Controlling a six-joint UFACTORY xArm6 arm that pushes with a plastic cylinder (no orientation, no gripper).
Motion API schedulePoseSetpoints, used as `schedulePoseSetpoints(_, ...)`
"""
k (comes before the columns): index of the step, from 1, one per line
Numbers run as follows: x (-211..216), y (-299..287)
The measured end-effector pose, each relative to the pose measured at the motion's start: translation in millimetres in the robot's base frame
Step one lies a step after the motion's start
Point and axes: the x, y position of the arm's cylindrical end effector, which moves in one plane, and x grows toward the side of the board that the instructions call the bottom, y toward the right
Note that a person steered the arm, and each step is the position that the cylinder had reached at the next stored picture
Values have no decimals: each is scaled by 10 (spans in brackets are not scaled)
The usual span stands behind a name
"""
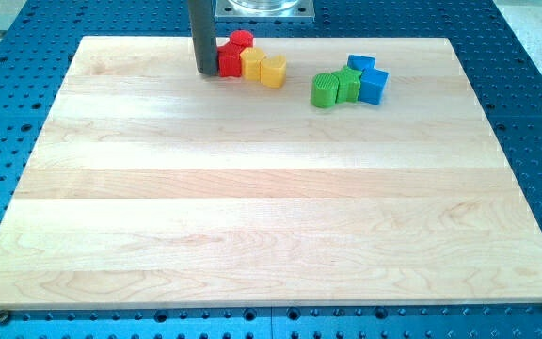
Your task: Separate the red blocks from each other
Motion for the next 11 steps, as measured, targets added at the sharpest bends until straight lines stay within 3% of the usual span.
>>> schedulePoseSetpoints(2, -674, -35)
schedulePoseSetpoints(3, -609, 23)
schedulePoseSetpoints(4, -553, 440)
schedulePoseSetpoints(9, -672, 816)
schedulePoseSetpoints(11, -531, 1078)
